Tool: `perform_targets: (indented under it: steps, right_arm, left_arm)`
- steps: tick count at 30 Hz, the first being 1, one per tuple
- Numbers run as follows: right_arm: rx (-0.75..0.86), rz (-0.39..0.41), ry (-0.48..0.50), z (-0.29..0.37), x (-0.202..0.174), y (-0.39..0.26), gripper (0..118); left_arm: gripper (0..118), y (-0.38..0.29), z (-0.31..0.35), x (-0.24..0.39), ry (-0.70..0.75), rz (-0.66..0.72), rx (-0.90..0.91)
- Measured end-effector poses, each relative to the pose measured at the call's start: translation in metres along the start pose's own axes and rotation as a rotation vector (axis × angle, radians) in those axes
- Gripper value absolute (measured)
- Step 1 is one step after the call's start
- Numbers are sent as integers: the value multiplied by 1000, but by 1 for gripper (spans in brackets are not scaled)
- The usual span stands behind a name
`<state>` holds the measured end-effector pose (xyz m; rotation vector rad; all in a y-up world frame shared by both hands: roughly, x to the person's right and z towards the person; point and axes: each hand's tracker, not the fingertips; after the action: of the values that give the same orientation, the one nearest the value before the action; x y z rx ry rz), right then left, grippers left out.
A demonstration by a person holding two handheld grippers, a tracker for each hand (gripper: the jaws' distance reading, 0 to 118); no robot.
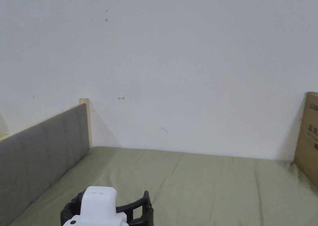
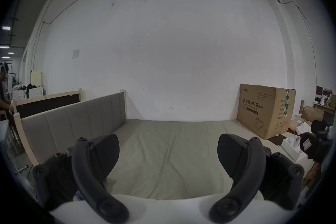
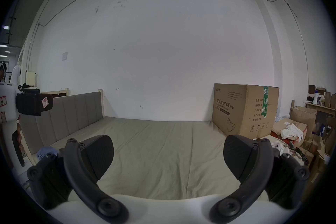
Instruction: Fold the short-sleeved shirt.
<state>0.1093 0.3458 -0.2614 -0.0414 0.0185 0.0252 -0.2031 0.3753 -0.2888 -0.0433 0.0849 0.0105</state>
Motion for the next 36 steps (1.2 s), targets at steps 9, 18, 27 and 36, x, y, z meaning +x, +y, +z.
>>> perform_targets:
  steps: [9, 18, 27, 36]
  right_arm:
    - [4, 1, 8, 1, -3, 4, 118]
    - [12, -24, 15, 1, -2, 9, 118]
    - [-3, -21, 23, 0, -3, 8, 118]
    - [-2, -13, 36, -2, -8, 6, 118]
  left_arm:
    - [117, 15, -5, 3, -17, -17, 14]
    - [117, 15, -7, 9, -59, 46, 9]
    - [117, 12, -4, 11, -47, 90, 3]
    - [117, 3, -4, 29, -51, 72, 10]
